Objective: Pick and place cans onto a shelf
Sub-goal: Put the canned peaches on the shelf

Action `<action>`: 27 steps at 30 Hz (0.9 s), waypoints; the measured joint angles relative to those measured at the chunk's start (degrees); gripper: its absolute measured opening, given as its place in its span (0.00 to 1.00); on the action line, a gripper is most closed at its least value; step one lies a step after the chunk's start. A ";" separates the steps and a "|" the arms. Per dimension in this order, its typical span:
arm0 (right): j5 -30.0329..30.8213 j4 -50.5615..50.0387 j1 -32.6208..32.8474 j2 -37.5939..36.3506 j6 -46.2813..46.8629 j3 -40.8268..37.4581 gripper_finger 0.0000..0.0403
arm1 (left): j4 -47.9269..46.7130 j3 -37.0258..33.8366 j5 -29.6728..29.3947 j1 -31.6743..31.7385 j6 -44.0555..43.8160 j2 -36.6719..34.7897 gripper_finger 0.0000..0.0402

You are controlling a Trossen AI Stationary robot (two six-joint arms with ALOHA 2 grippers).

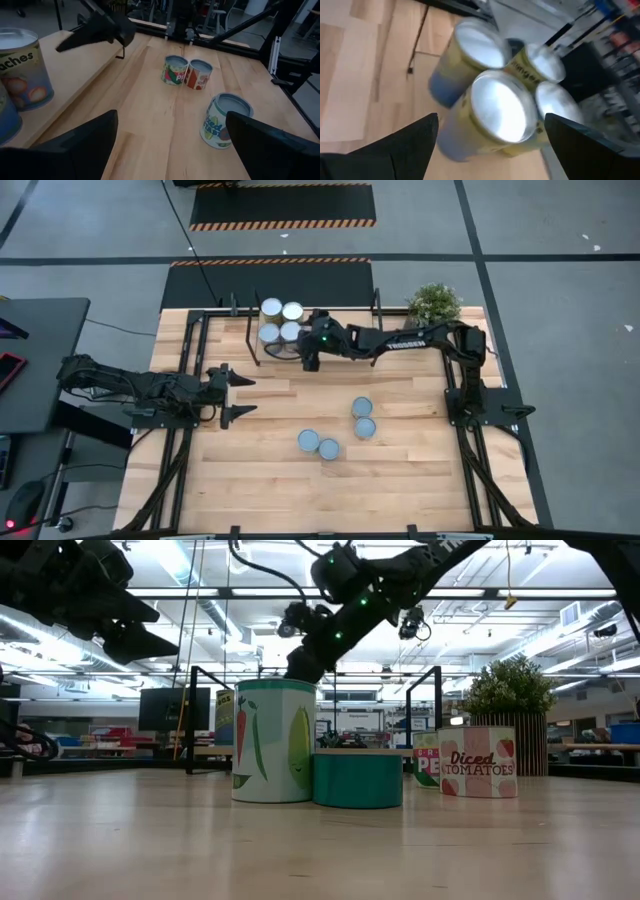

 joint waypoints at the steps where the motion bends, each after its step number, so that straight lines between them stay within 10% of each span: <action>1: 0.26 0.53 0.27 0.00 -0.69 0.00 0.93 | 0.00 0.00 0.00 0.00 -0.10 0.00 0.93; 27: 3.05 -1.66 -4.85 0.37 -6.38 -0.02 0.93 | 0.07 0.00 -0.02 0.02 0.91 0.01 0.93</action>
